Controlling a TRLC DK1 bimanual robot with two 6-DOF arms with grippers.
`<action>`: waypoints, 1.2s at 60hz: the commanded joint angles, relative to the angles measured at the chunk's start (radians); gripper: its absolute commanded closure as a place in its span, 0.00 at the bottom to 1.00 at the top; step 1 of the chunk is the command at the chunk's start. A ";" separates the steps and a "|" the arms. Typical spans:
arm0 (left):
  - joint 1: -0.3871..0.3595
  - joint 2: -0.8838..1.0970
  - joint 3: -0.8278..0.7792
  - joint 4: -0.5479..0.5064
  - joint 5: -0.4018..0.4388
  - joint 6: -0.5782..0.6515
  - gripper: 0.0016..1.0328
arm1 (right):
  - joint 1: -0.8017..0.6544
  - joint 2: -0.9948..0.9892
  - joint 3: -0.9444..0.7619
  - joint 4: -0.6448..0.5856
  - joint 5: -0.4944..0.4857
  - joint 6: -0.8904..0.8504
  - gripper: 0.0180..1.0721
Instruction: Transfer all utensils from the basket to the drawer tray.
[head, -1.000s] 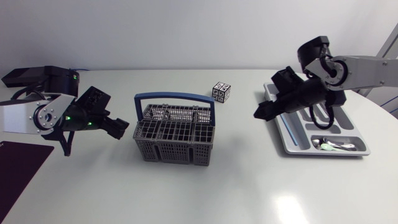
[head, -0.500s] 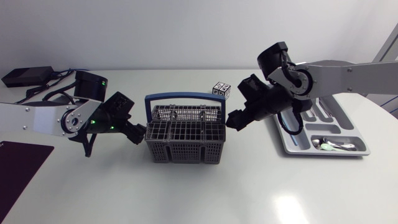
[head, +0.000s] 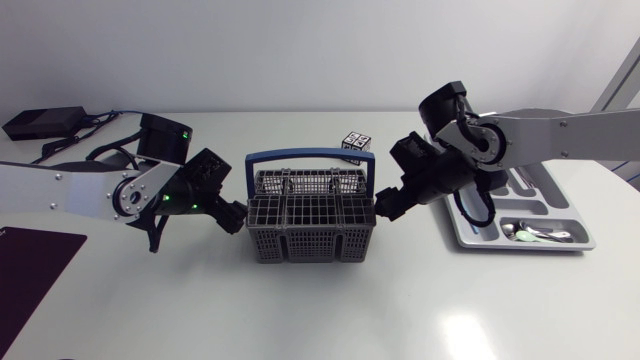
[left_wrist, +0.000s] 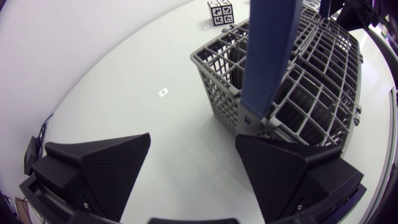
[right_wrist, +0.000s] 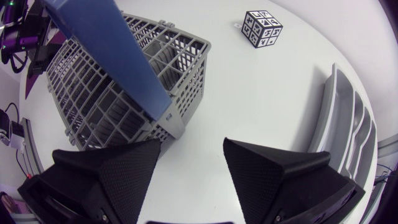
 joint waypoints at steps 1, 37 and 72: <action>-0.032 0.031 0.026 0.006 0.029 -0.028 0.07 | 0.052 -0.021 -0.034 0.001 -0.040 0.025 0.29; -0.024 -0.001 -0.008 0.006 0.029 -0.025 0.06 | 0.052 -0.027 -0.022 0.011 -0.002 0.028 0.29; 0.023 -0.082 -0.044 0.001 0.028 -0.017 0.05 | 0.034 -0.067 -0.065 0.014 0.056 0.014 0.13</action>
